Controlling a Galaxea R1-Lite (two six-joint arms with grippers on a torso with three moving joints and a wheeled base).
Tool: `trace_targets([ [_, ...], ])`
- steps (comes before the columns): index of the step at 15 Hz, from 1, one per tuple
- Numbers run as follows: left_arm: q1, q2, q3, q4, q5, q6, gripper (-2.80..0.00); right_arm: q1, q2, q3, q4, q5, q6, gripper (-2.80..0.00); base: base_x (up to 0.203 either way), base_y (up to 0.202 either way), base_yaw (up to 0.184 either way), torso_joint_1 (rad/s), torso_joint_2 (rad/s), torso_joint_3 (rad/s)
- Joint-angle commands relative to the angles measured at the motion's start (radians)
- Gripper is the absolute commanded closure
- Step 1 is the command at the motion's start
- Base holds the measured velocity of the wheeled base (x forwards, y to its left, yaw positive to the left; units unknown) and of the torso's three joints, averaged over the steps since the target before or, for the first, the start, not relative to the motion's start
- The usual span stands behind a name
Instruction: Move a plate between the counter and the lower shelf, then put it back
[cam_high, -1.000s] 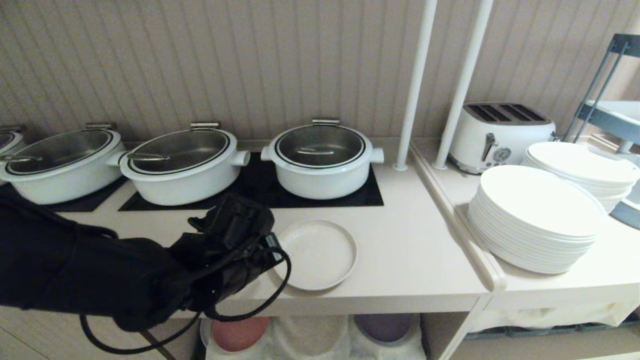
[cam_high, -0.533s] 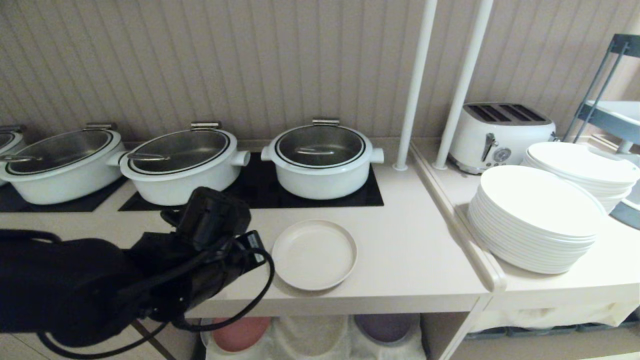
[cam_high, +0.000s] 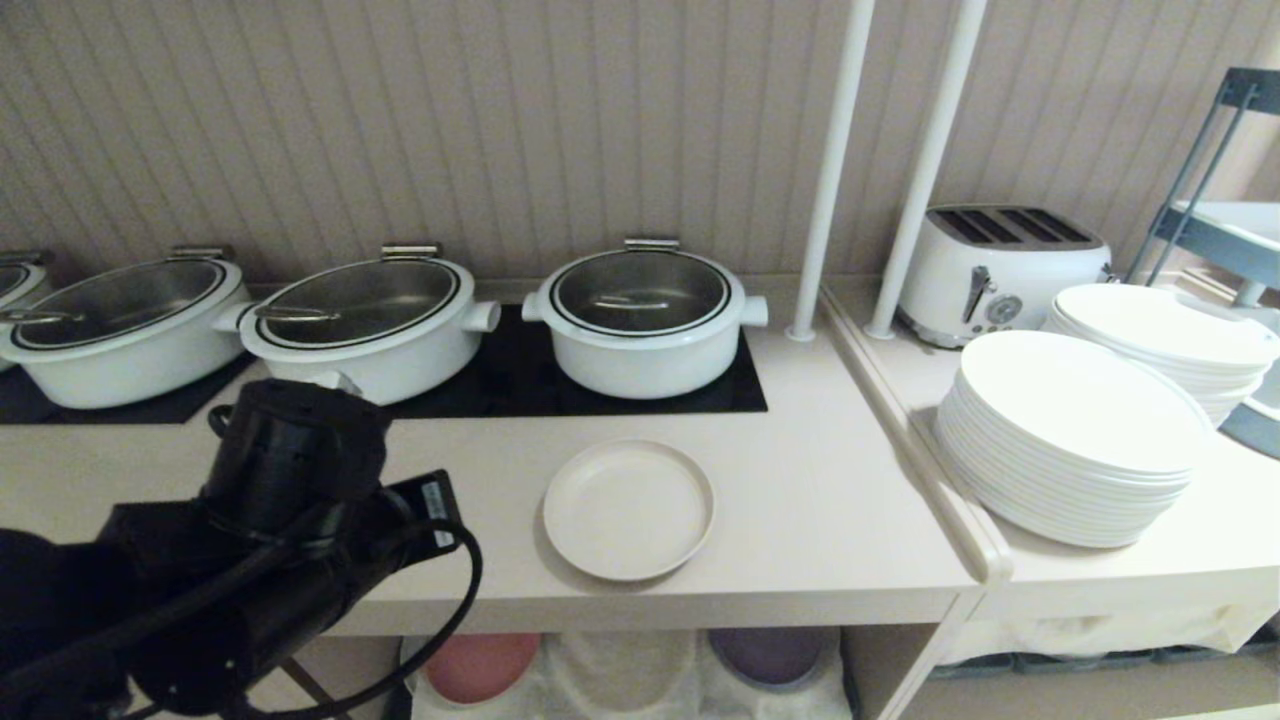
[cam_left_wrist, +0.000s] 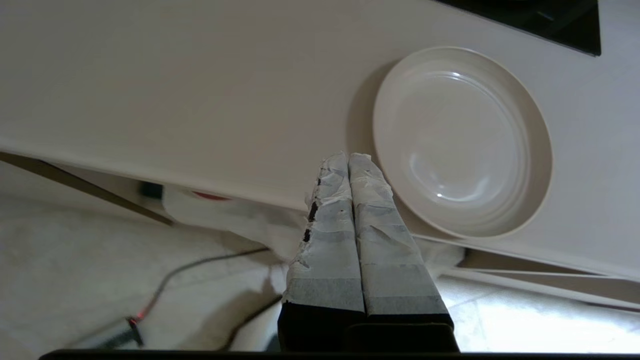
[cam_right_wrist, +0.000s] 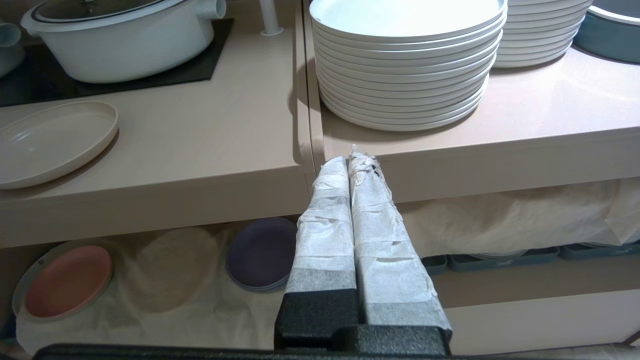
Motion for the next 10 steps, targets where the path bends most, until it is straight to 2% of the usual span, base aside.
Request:
trace_targets([
  [1,0.005,-0.079,0.025,-0.003,0.006,0.03,0.0,0.0,0.0,0.0,0.0,0.0,0.001,0.0,0.0,0.0,0.0,0.0,0.0,0.0],
  [4,0.021,-0.187,0.126,-0.022,0.022,0.189,0.0,0.0,0.0,0.0,0.0,0.0,0.001,0.0,0.0,0.0,0.0,0.0,0.0,0.0],
  [8,0.089,-0.304,0.291,-0.167,0.012,0.447,0.0,0.0,0.0,0.0,0.0,0.0,0.001,0.0,0.0,0.0,0.0,0.0,0.0,0.0],
  [10,0.099,-0.363,0.331,-0.181,-0.01,0.499,0.0,0.0,0.0,0.0,0.0,0.0,0.001,0.0,0.0,0.0,0.0,0.0,0.0,0.0],
])
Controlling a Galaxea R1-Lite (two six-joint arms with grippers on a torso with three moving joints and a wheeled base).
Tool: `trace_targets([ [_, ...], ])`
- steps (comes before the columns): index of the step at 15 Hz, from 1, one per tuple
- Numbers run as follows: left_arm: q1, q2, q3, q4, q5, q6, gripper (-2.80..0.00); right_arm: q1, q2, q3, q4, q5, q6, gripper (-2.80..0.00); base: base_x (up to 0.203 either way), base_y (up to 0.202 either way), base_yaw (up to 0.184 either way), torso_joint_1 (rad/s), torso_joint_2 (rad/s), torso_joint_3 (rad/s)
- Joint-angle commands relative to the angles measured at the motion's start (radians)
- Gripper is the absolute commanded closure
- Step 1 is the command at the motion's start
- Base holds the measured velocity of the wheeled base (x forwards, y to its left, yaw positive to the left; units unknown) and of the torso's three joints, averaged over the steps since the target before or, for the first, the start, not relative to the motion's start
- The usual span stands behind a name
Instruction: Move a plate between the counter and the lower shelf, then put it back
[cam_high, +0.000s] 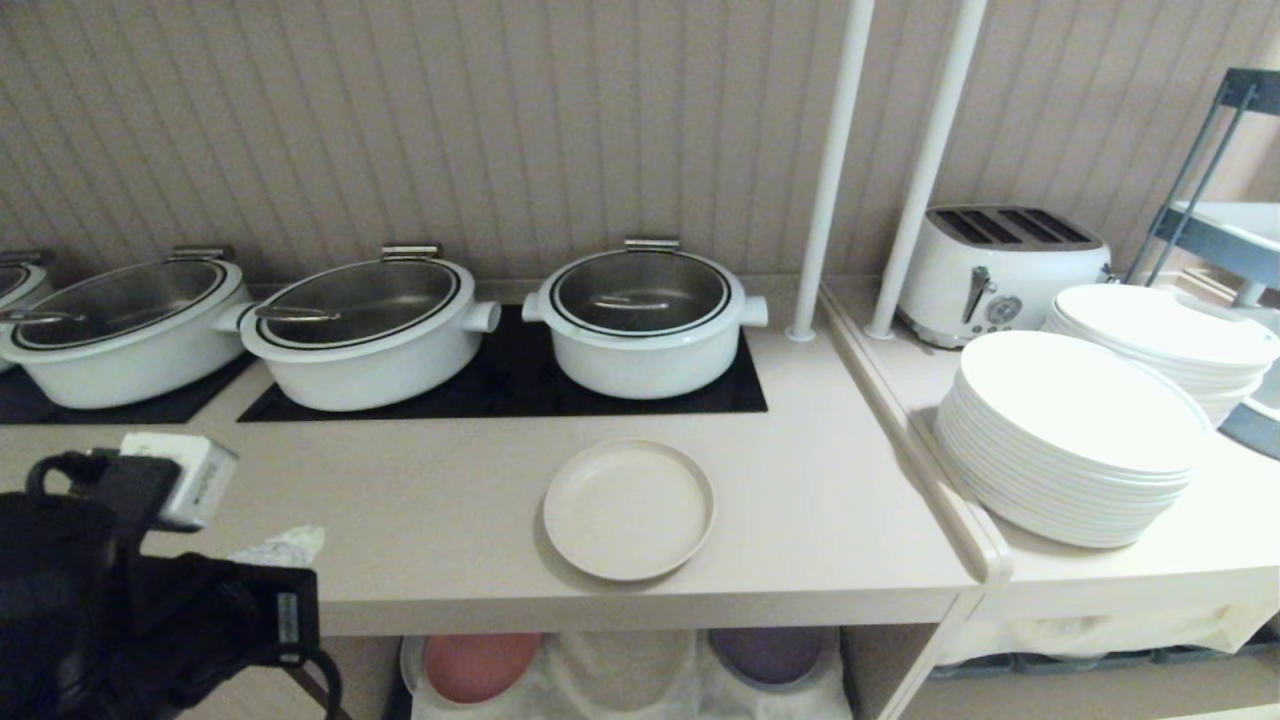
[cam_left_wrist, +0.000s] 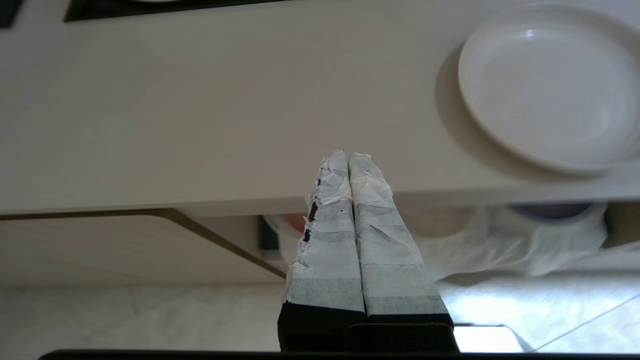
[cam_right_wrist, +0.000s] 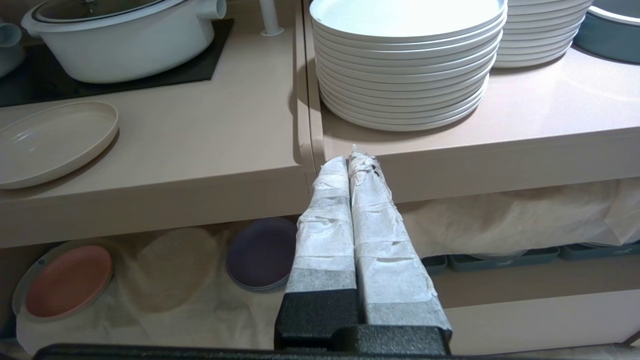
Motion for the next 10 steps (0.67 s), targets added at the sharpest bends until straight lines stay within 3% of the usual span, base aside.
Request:
trace_targets([
  [1,0.004,-0.091,0.038,-0.004,-0.006,0.033,0.0,0.0,0.0,0.0,-0.001,0.0,0.0,0.0,0.0,0.0,0.0,0.0,0.0,0.0],
  [5,0.026,-0.153,0.063,-0.002,-0.13,0.147,0.0,0.0,0.0,0.0,-0.001,0.0,0.0,0.0,0.0,0.0,0.0,0.0,0.0,0.0],
  [9,0.157,-0.246,0.123,0.0,-0.278,0.352,0.0,0.0,0.0,0.0,-0.001,0.0,0.0,0.0,0.0,0.0,0.0,0.0,0.0,0.0],
  [10,0.167,-0.27,0.143,0.001,-0.309,0.377,0.0,0.0,0.0,0.0,-0.001,0.0,0.0,0.0,0.0,0.0,0.0,0.0,0.0,0.0],
])
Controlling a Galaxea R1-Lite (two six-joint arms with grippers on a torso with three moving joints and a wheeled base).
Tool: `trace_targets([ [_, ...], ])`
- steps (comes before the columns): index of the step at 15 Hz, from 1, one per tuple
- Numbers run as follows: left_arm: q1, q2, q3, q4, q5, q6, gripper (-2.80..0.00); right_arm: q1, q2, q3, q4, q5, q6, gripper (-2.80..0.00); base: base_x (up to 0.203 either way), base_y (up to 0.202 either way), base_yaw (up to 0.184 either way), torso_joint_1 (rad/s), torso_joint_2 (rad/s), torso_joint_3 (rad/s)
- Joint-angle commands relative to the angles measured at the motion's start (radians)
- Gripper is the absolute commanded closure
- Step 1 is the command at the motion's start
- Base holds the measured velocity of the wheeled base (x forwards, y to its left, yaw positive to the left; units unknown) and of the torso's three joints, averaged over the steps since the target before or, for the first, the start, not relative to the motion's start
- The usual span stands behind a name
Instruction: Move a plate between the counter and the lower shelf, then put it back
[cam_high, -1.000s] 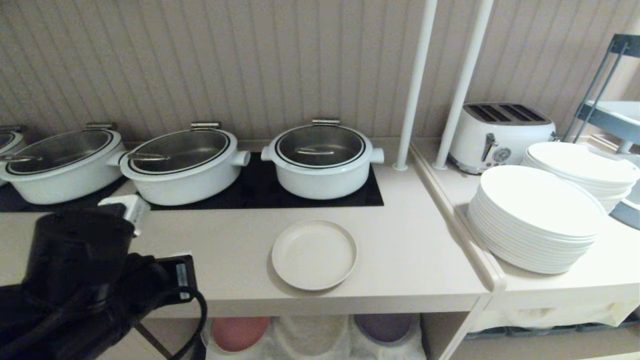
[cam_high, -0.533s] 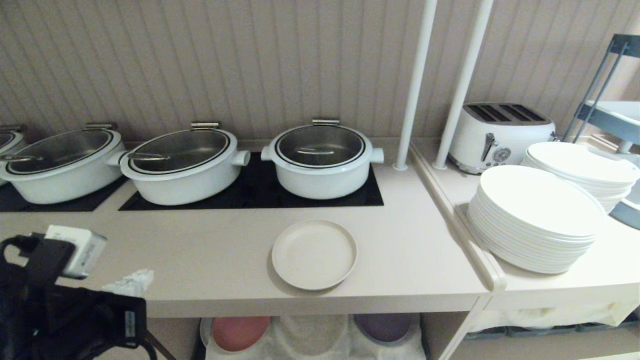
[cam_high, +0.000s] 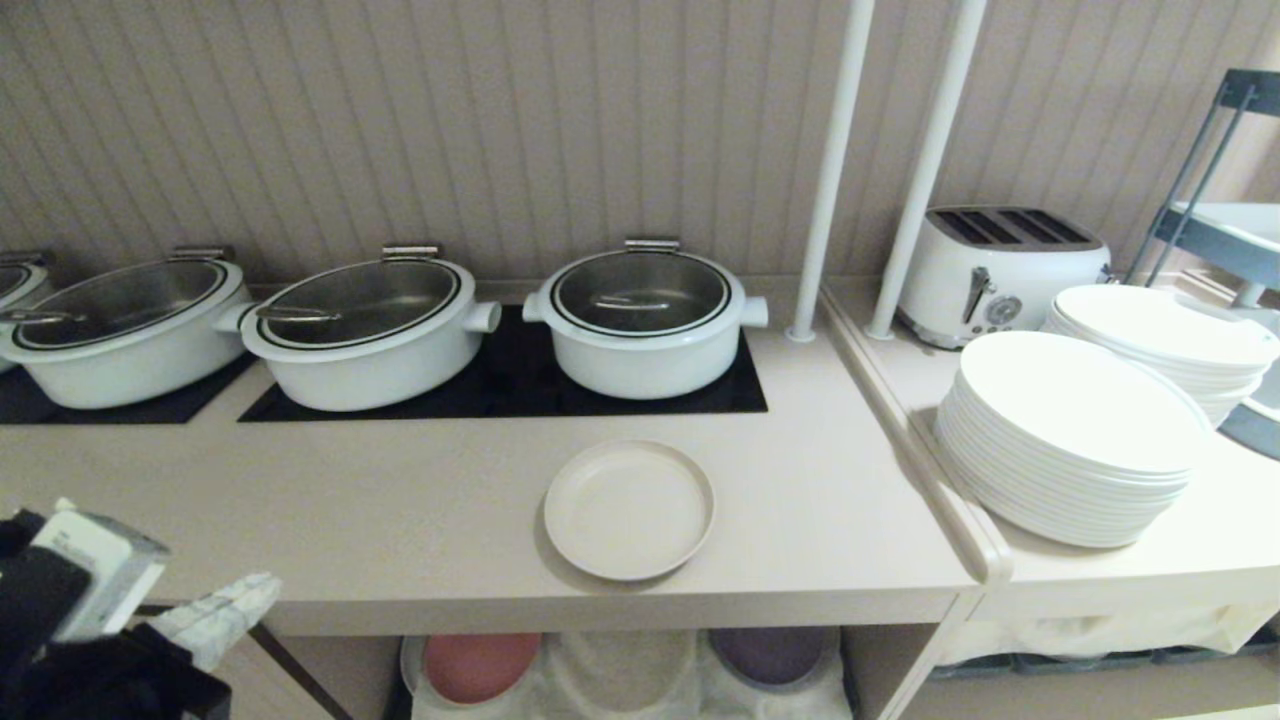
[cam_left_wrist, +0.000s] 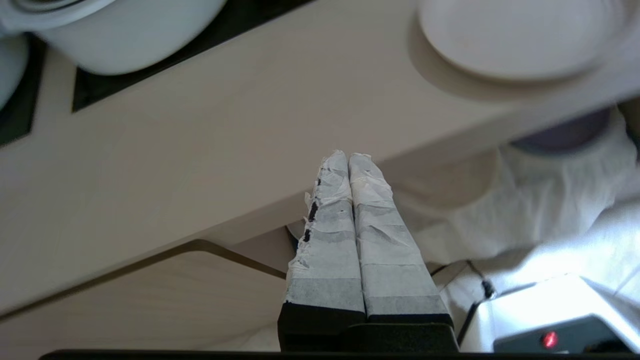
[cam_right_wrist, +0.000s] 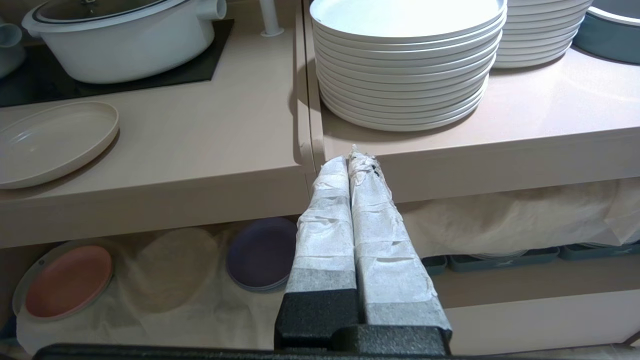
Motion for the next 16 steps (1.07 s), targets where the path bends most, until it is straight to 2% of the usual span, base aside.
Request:
trace_targets([
  [1,0.019,-0.059,0.039,-0.002,-0.024,0.02,0.0,0.0,0.0,0.0,0.0,0.0,0.0,0.0,0.0,0.0,0.0,0.0,0.0,0.0],
  [5,0.062,-0.217,0.146,-0.004,-0.035,0.021,0.0,0.0,0.0,0.0,0.0,0.0,0.0,0.0,0.0,0.0,0.0,0.0,0.0,0.0],
  [8,0.17,-0.337,0.194,0.026,-0.058,0.026,0.0,0.0,0.0,0.0,0.0,0.0,0.0,0.0,0.0,0.0,0.0,0.0,0.0,0.0],
  [12,0.323,-0.469,0.198,0.219,-0.273,0.024,0.0,0.0,0.0,0.0,0.0,0.0,0.0,0.0,0.0,0.0,0.0,0.0,0.0,0.0],
  [14,0.331,-0.544,0.198,0.265,-0.26,0.015,0.0,0.0,0.0,0.0,0.0,0.0,0.0,0.0,0.0,0.0,0.0,0.0,0.0,0.0],
  [16,0.332,-0.643,0.193,0.343,-0.247,-0.025,0.0,0.0,0.0,0.0,0.0,0.0,0.0,0.0,0.0,0.0,0.0,0.0,0.0,0.0],
])
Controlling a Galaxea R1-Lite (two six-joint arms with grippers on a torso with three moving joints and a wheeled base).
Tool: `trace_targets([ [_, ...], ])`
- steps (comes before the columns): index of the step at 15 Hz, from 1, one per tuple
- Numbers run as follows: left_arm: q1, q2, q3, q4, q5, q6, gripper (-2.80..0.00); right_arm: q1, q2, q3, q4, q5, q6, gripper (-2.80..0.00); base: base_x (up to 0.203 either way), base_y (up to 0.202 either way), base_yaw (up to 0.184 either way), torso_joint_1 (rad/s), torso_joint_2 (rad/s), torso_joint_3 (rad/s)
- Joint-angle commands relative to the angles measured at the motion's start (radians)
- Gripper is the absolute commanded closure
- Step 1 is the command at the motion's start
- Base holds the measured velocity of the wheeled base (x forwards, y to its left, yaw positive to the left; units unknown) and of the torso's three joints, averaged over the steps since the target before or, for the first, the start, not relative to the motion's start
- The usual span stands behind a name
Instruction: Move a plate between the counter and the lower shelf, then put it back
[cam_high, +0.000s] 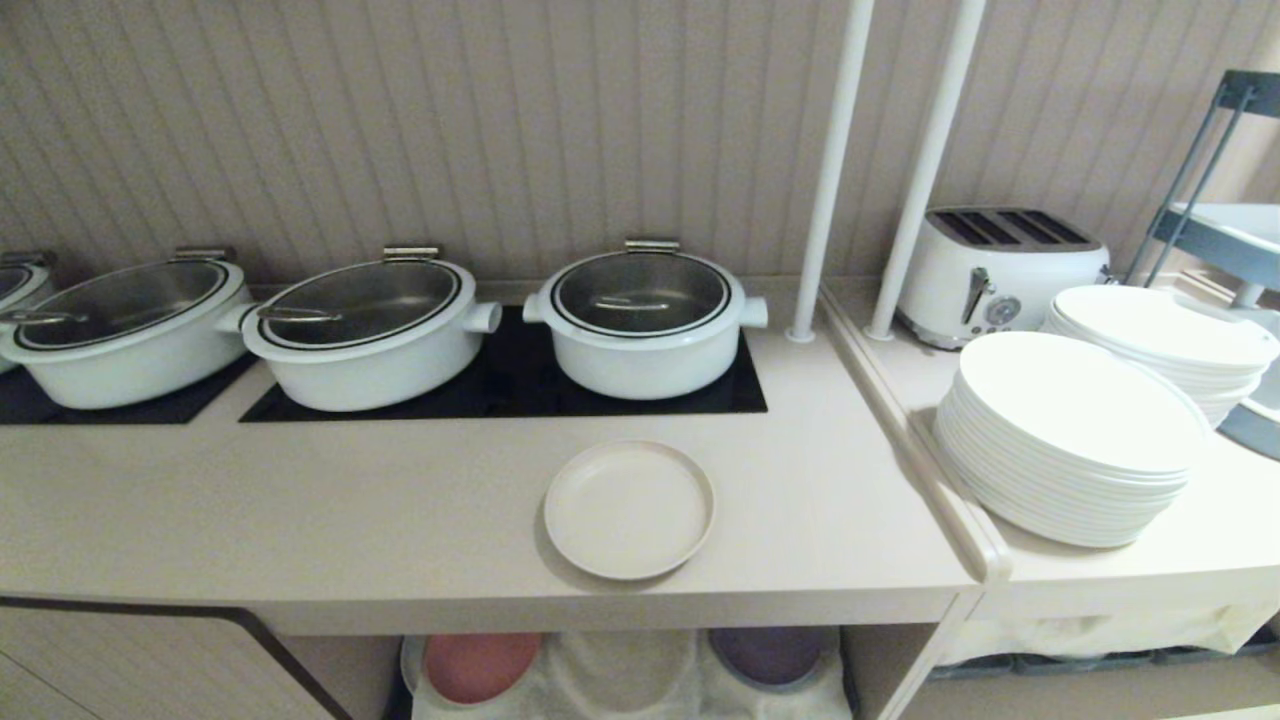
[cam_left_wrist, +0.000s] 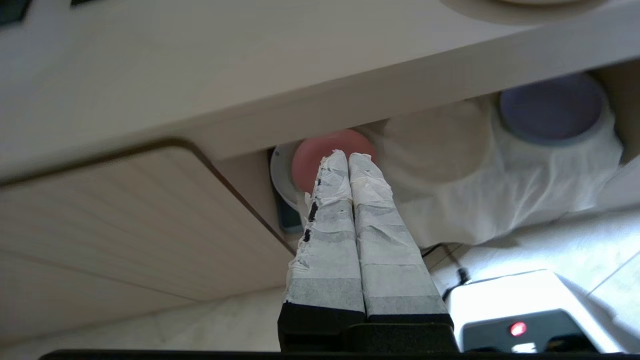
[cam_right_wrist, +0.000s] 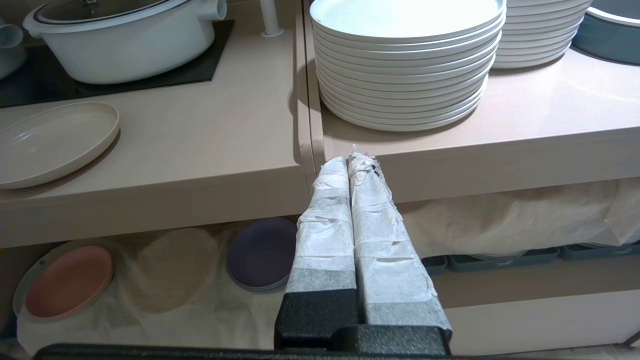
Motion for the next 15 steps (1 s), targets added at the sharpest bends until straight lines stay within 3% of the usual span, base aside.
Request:
trace_targets([
  [1,0.012,-0.107,-0.003,0.021,0.003,-0.019,0.0,0.0,0.0,0.0,0.0,0.0,0.0,0.0,0.0,0.0,0.0,0.0,0.0,0.0],
  [7,0.058,-0.355,0.0,0.029,0.018,-0.102,0.0,0.0,0.0,0.0,0.0,0.0,0.0,0.0,0.0,0.0,0.0,0.0,0.0,0.0],
  [15,0.058,-0.354,0.0,0.029,0.018,-0.113,0.0,0.0,0.0,0.0,0.0,0.0,0.0,0.0,0.0,0.0,0.0,0.0,0.0,0.0],
])
